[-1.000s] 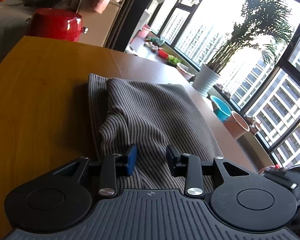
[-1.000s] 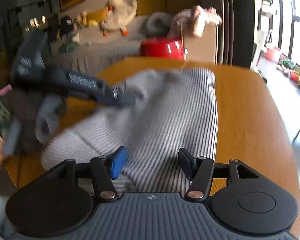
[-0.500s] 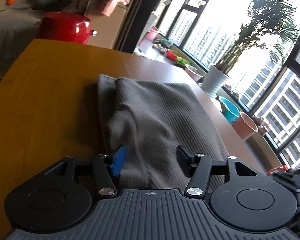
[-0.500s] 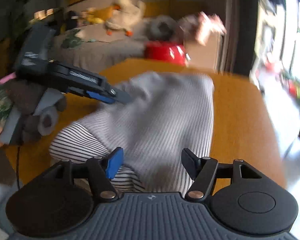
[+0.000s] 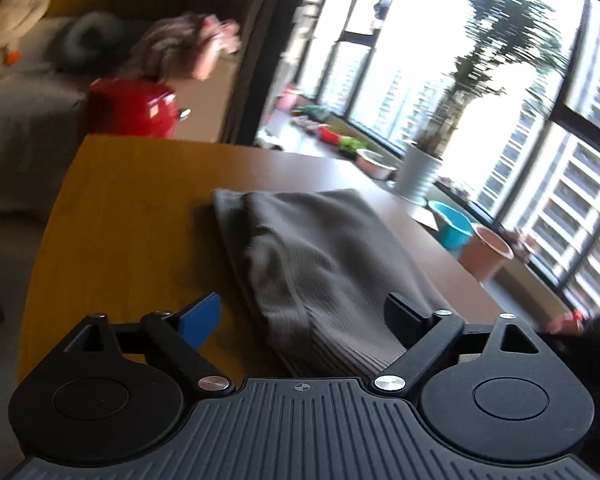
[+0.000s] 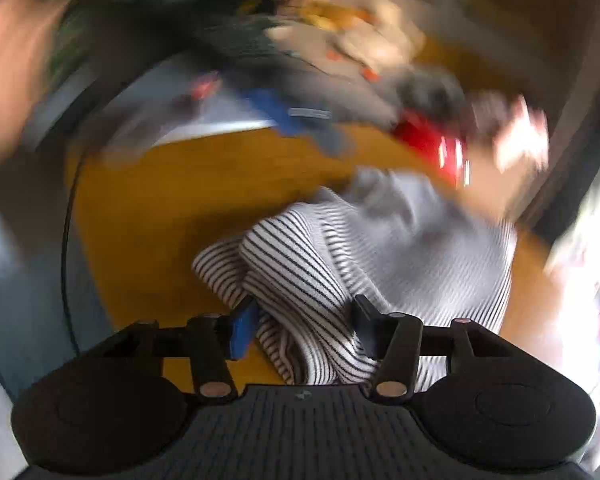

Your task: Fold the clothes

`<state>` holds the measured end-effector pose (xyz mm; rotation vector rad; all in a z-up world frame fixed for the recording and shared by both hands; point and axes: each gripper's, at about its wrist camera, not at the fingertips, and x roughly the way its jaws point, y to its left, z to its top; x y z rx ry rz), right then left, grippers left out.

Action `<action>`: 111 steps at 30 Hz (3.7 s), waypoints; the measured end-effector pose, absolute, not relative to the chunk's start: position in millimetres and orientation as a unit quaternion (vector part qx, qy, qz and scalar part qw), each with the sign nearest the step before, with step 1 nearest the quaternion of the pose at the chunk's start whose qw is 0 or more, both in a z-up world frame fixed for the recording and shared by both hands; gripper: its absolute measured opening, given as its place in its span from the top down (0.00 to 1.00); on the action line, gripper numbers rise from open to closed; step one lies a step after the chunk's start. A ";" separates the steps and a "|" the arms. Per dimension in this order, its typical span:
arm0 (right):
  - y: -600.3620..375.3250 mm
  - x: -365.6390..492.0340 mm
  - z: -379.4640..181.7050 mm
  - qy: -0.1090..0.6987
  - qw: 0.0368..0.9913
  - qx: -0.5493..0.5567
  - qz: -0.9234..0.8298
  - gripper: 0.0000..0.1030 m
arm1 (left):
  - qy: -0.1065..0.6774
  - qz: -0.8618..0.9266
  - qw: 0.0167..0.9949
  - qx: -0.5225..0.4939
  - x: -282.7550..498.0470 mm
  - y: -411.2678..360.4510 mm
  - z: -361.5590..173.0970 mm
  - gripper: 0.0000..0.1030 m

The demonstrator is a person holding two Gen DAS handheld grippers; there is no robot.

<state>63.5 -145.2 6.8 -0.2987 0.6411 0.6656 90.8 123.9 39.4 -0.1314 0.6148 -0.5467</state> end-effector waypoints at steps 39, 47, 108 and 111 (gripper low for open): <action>-198.6 116.7 2.1 0.398 0.848 0.131 0.325 0.66 | 0.320 -0.321 0.885 0.103 29.5 91.1 21.7 0.06; -206.0 129.5 -4.6 0.404 0.837 0.164 0.331 0.66 | 0.316 -0.329 0.879 0.140 36.1 70.3 11.0 0.06; -152.5 48.9 3.9 0.238 0.907 -0.205 0.282 0.67 | 0.311 -0.349 0.883 0.034 73.7 66.2 26.6 0.30; -155.9 56.8 5.3 0.248 0.909 -0.177 0.285 0.69 | 0.303 -0.336 0.891 0.025 72.3 79.3 36.1 0.26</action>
